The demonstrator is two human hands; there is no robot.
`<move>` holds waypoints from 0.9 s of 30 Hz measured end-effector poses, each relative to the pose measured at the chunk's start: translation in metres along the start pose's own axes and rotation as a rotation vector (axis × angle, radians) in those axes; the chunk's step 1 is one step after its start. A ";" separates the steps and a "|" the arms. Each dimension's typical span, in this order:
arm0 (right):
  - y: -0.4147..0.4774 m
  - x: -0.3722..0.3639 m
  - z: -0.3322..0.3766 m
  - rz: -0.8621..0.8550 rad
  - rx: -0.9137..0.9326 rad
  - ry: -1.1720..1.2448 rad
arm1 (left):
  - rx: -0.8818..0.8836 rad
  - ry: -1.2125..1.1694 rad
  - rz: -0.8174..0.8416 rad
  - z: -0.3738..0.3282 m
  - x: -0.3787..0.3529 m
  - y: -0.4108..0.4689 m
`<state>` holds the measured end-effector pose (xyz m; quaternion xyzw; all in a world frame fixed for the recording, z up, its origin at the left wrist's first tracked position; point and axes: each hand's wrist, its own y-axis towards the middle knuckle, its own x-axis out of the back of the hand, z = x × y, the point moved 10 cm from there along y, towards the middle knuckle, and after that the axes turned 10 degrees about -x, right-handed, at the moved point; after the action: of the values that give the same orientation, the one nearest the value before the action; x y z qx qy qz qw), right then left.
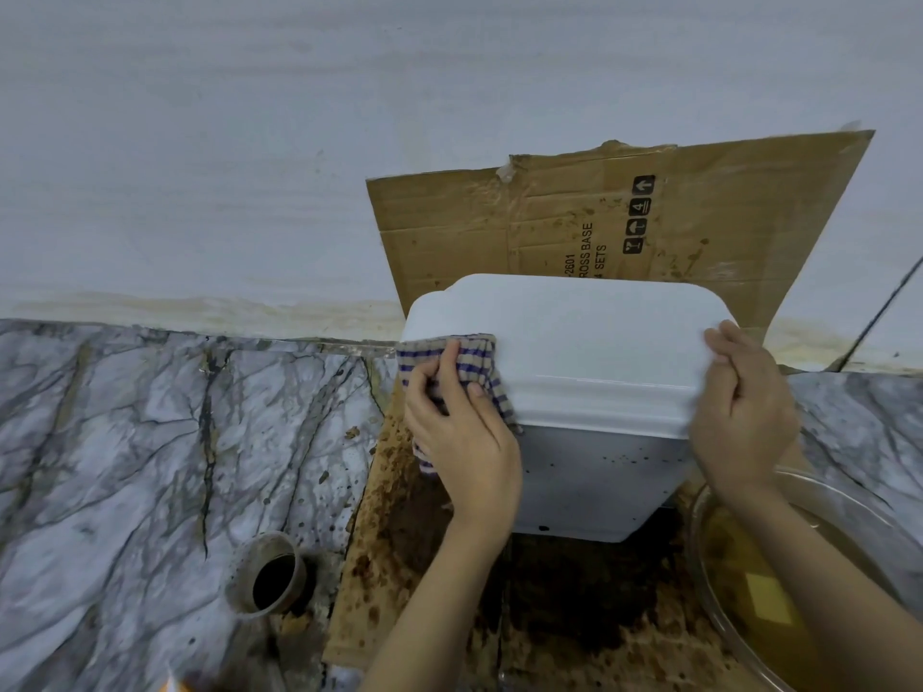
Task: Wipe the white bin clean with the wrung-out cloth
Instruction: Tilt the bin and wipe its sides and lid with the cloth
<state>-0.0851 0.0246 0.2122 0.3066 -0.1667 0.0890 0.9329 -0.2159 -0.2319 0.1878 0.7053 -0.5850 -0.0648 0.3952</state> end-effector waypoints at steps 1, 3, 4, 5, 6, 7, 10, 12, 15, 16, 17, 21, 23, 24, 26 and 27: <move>0.000 0.000 0.000 0.003 -0.002 0.001 | -0.034 0.047 0.015 -0.003 -0.001 0.003; 0.001 0.000 -0.001 0.005 -0.011 0.007 | -0.087 0.112 0.058 -0.010 -0.004 0.008; 0.001 0.000 -0.001 0.005 -0.014 0.010 | -0.121 0.134 0.078 -0.014 -0.005 0.011; 0.001 0.000 -0.001 0.005 -0.015 0.014 | -0.165 0.141 0.102 -0.019 -0.006 0.015; 0.001 0.000 -0.001 0.005 -0.014 0.018 | -0.210 0.142 0.133 -0.023 -0.009 0.019; 0.000 0.000 -0.001 0.006 -0.013 0.020 | -0.251 0.157 0.171 -0.028 -0.012 0.025; 0.000 -0.001 -0.001 0.006 -0.014 0.024 | -0.331 0.268 0.309 -0.044 -0.029 0.042; 0.000 0.000 -0.001 0.007 -0.022 0.027 | -0.364 0.295 0.481 -0.060 -0.049 0.047; 0.000 0.000 -0.003 0.023 -0.043 0.021 | -0.421 0.277 0.724 -0.080 -0.083 0.040; 0.000 0.000 -0.004 0.028 -0.044 0.017 | -0.451 0.279 0.774 -0.086 -0.091 0.039; -0.001 0.000 -0.003 0.030 -0.044 0.015 | -0.476 0.272 0.828 -0.091 -0.098 0.038; -0.002 0.003 -0.001 0.023 -0.034 0.028 | -0.497 0.115 1.084 -0.104 -0.117 0.035; -0.002 0.004 0.000 0.021 -0.026 0.035 | -0.524 0.105 1.062 -0.109 -0.110 0.040; -0.002 0.004 0.001 0.017 -0.026 0.033 | -0.543 0.149 1.001 -0.107 -0.103 0.045; -0.003 0.006 0.002 0.006 -0.020 0.027 | -0.536 0.267 0.941 -0.094 -0.092 0.048; -0.003 0.007 0.003 0.005 -0.015 0.025 | -0.514 0.316 0.959 -0.084 -0.090 0.046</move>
<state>-0.0787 0.0207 0.2148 0.2982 -0.1562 0.0939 0.9370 -0.2330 -0.1131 0.2405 0.2427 -0.7389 0.0881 0.6224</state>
